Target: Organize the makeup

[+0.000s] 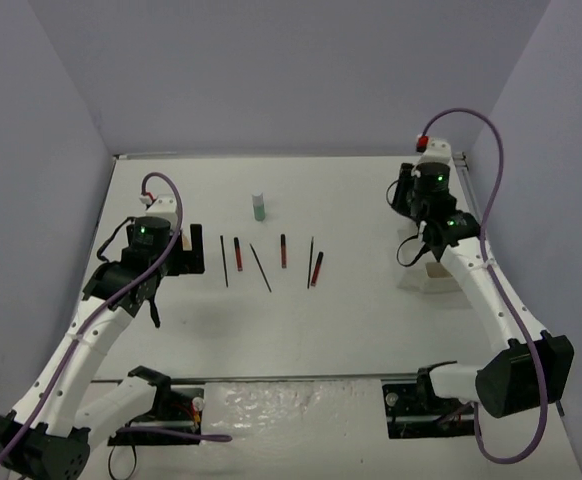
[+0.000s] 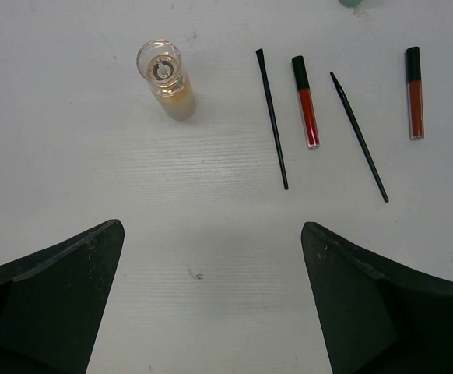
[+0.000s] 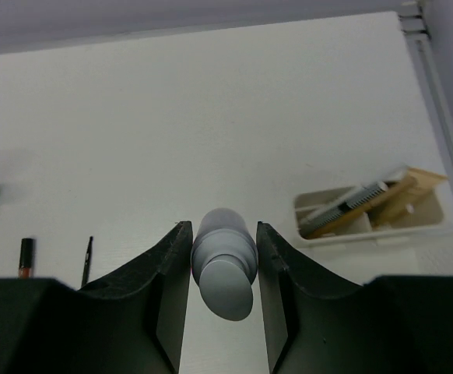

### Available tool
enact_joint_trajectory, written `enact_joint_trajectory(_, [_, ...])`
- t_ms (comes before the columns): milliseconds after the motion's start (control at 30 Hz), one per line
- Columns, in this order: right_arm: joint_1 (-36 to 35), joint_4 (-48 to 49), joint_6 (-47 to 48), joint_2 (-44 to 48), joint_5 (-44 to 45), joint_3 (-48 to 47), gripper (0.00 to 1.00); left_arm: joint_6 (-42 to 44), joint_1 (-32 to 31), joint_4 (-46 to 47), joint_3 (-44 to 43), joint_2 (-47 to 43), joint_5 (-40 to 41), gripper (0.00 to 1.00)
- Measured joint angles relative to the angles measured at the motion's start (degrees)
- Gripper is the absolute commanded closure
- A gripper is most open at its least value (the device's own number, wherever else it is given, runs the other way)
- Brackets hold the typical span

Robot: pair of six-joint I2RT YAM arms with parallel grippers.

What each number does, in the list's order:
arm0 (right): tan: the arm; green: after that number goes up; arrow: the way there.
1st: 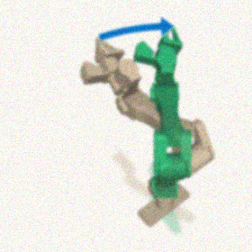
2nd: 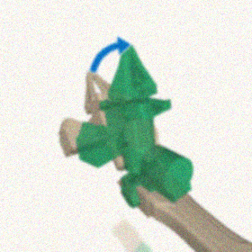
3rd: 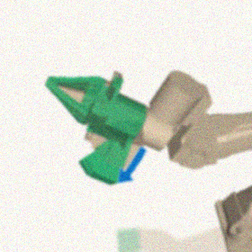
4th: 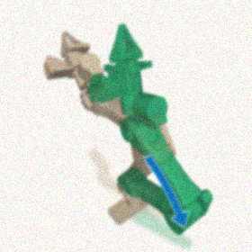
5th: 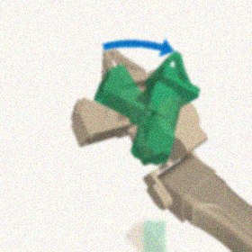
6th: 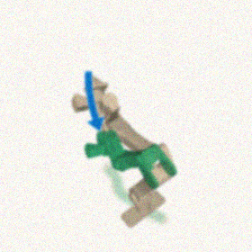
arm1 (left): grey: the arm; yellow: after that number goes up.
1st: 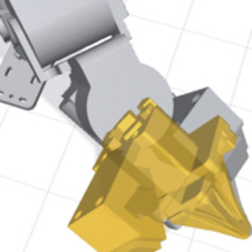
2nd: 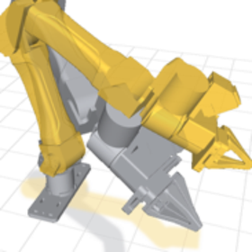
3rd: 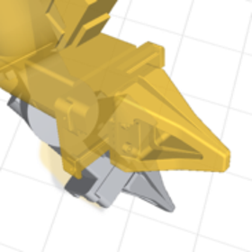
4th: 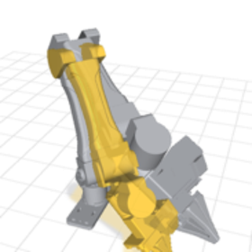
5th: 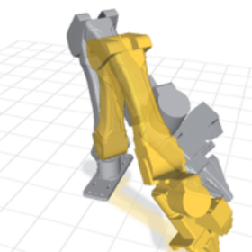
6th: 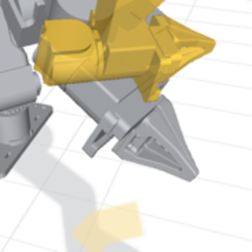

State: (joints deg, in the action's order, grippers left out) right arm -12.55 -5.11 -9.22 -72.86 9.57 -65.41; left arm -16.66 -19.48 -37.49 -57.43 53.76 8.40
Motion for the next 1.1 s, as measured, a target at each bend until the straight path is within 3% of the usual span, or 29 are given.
enact_joint_trajectory(233, [11.7, -3.7, -4.6, 5.3, -1.5, 6.0, 1.00, 0.0, 0.1, 0.0, 0.0, 0.0, -0.6, 0.03])
enact_joint_trajectory(400, [16.4, -5.8, -6.9, 5.2, -2.7, 8.5, 1.00, -0.1, 0.1, 0.0, 0.0, 0.0, -0.9, 0.03])
enact_joint_trajectory(633, [15.9, -5.5, -7.3, 3.5, -4.8, 9.9, 1.00, -0.1, 0.1, 0.0, 0.0, -0.7, -1.2, 0.03])
enact_joint_trajectory(1100, [7.2, 5.0, -5.8, -2.1, -1.0, 17.3, 1.00, -0.1, 0.9, 0.0, 0.0, -0.8, -1.6, 0.03])
